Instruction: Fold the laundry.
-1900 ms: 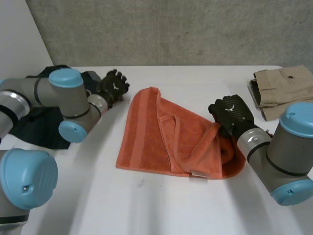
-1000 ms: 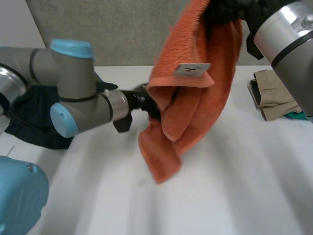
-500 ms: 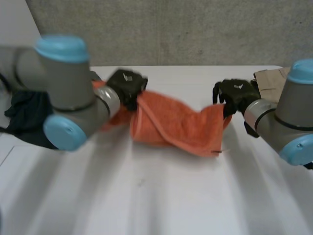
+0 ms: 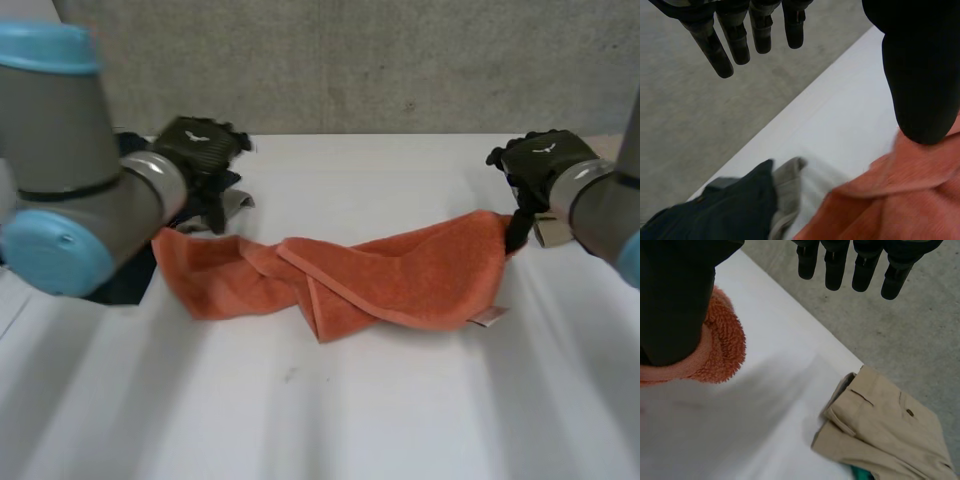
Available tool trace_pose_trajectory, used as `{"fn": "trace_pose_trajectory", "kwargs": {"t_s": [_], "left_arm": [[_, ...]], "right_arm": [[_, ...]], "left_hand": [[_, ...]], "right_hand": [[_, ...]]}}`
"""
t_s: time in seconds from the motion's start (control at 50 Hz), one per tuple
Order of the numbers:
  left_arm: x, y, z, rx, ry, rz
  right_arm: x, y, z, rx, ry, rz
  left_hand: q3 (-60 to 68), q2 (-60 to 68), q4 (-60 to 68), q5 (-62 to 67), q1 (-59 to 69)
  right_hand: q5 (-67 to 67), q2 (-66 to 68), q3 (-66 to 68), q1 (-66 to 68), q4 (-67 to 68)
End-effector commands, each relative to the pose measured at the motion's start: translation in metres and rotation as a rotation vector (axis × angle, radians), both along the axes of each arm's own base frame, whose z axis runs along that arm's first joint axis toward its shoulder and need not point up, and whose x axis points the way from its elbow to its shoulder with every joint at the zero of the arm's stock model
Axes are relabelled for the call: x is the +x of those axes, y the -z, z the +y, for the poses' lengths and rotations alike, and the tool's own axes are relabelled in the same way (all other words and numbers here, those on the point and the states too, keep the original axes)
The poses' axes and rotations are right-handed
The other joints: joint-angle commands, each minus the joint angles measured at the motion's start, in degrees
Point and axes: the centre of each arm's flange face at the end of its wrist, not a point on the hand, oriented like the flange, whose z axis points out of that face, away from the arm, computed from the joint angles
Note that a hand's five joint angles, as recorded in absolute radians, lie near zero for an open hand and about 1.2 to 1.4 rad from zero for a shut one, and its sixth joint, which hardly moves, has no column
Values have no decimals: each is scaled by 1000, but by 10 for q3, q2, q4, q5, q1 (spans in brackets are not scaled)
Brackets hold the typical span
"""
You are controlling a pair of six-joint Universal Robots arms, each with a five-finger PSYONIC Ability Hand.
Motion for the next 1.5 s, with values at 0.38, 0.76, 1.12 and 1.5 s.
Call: {"fn": "trace_pose_trajectory", "kwargs": {"t_s": [0.38, 0.76, 1.12, 1.5], "left_arm": [[70, 43, -19, 213, -43, 16], [67, 24, -10, 159, -51, 75], [60, 29, -9, 157, -43, 98], [0, 80, 10, 262, 131, 76]], "right_arm": [[16, -24, 67, -30, -176, 137], [109, 83, 74, 375, -162, -460], [128, 61, 37, 116, -64, -593], [86, -100, 94, -213, -406, -689]], "left_hand": [[-15, -11, -11, -24, -12], [-15, -11, -11, -24, -12], [-15, -11, -11, -24, -12], [-15, -11, -11, -24, -12]], "right_hand": [[55, 59, 62, 55, 63], [55, 59, 62, 55, 63], [677, 682, 684, 678, 686], [677, 682, 684, 678, 686]]}}
